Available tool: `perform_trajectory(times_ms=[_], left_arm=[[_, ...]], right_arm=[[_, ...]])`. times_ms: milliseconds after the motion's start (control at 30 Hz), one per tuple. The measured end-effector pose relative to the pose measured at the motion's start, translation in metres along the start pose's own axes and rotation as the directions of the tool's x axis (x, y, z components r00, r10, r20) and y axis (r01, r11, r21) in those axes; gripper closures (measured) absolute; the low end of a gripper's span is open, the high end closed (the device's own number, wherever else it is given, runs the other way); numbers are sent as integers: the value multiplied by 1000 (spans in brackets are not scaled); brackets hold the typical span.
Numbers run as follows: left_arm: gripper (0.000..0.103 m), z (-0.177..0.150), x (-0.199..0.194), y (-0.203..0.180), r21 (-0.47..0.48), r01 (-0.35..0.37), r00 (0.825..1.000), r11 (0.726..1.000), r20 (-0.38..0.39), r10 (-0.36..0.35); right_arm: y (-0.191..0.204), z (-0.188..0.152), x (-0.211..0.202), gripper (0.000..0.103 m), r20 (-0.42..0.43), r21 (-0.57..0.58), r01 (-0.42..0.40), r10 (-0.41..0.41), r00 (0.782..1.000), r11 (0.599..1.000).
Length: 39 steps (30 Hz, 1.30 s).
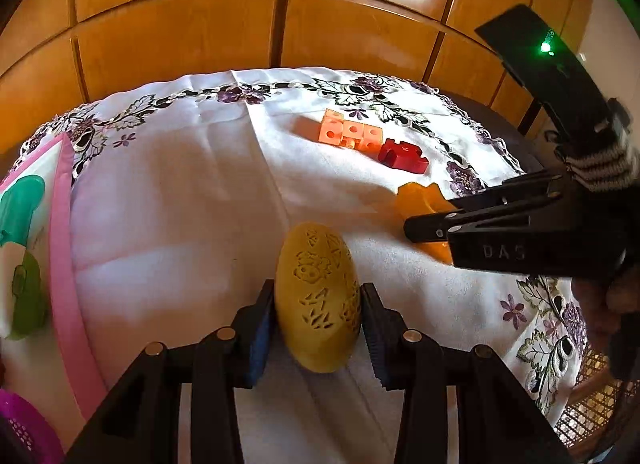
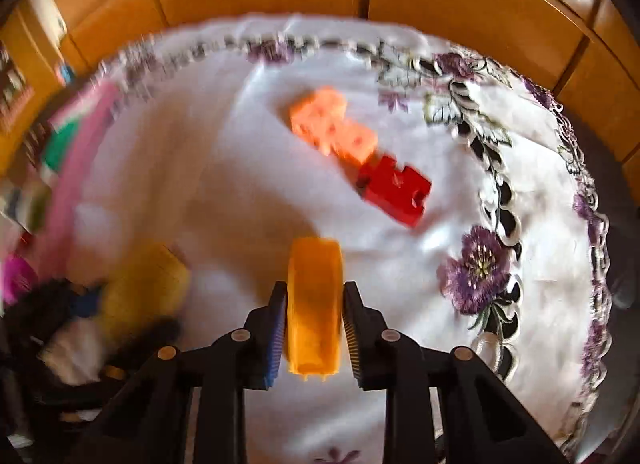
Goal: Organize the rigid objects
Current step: 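Grasp the orange plastic piece with the right tool while the left tool holds the sponge, then release the oval sponge into the box with the left tool while the right holds the orange piece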
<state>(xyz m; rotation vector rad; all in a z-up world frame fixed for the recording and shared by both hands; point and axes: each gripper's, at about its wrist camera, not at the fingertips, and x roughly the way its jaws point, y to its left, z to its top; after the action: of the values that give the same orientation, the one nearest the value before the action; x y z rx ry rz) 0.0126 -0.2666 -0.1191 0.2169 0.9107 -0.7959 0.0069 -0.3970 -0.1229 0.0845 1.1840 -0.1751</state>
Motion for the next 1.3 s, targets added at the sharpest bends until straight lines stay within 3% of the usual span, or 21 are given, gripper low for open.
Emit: perform_trajectory(times_ms=[367, 667, 800, 967, 1233, 1300], left_arm=[[62, 1, 2, -5, 15, -36, 999, 999, -4, 36], [63, 7, -3, 0, -46, -19, 1000, 999, -8, 18], [73, 15, -20, -3, -38, -44, 998, 998, 38, 45], [77, 24, -37, -10, -12, -49, 995, 999, 84, 50], [78, 17, -13, 2, -54, -7, 1000, 998, -5, 7], [74, 16, -14, 5, -61, 12, 1000, 998, -10, -13]], right_arm=[[-5, 5, 7, 77, 3, 32, -34, 34, 999, 999], [-7, 4, 7, 77, 9, 25, -39, 39, 999, 999], [-6, 4, 7, 77, 13, 16, -35, 35, 999, 999], [0, 2, 6, 77, 27, -23, -8, 9, 1000, 1000], [-2, 4, 5, 77, 26, -12, -17, 17, 1000, 1000], [-4, 5, 5, 77, 22, -1, -27, 27, 999, 1000]])
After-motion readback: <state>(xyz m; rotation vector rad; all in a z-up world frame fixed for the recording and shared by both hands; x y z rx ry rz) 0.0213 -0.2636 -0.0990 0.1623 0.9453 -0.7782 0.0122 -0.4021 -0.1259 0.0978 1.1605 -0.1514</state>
